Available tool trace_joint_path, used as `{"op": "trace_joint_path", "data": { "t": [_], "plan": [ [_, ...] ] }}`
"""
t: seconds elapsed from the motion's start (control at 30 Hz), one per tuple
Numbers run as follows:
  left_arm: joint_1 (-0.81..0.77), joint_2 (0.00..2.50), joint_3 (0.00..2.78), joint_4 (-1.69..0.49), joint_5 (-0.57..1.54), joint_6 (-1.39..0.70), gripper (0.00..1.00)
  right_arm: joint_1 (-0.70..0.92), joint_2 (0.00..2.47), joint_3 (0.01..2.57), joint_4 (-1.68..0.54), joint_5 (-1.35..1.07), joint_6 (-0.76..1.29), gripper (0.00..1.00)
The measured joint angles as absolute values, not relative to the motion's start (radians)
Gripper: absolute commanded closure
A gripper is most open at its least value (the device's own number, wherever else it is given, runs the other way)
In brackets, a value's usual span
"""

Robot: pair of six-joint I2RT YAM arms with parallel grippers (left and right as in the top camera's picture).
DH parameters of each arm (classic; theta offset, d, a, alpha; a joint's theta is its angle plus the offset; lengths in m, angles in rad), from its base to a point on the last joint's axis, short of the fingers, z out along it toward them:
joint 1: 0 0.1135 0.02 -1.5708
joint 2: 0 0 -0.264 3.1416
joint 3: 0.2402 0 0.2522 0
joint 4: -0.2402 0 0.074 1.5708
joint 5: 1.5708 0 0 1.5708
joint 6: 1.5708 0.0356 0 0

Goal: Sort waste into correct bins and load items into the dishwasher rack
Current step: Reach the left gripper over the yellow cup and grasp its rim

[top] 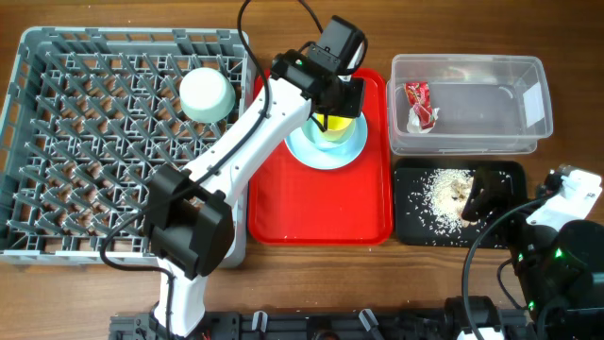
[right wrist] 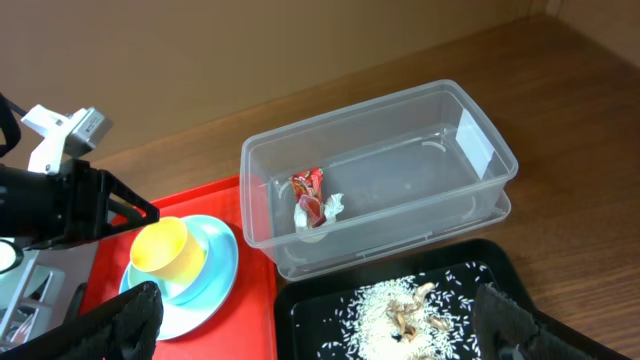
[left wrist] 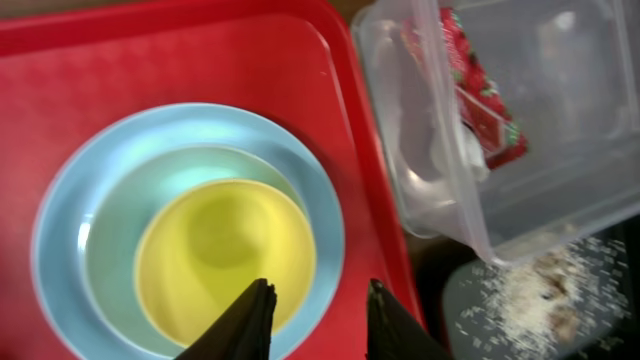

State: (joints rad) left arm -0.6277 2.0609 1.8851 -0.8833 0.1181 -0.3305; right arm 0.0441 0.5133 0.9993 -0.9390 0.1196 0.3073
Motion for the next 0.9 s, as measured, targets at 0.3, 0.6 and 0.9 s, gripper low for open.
{"op": "trace_joint_path", "data": {
  "t": [0.3,0.6,0.9],
  "plan": [
    [-0.683,2.063,1.885,-0.862,0.015,-0.330,0.83,0.044,0.513,0.999,-0.939,0.120,0.307,0.00],
    [-0.720,2.146,1.885,-0.848,-0.048,-0.329,0.84,0.044,0.513,0.999,-0.939,0.120,0.307,0.00],
    [-0.720,2.172,1.885,-0.864,-0.056,-0.329,0.85,0.044,0.513,0.999,-0.939,0.120,0.307,0.00]
  ]
}}
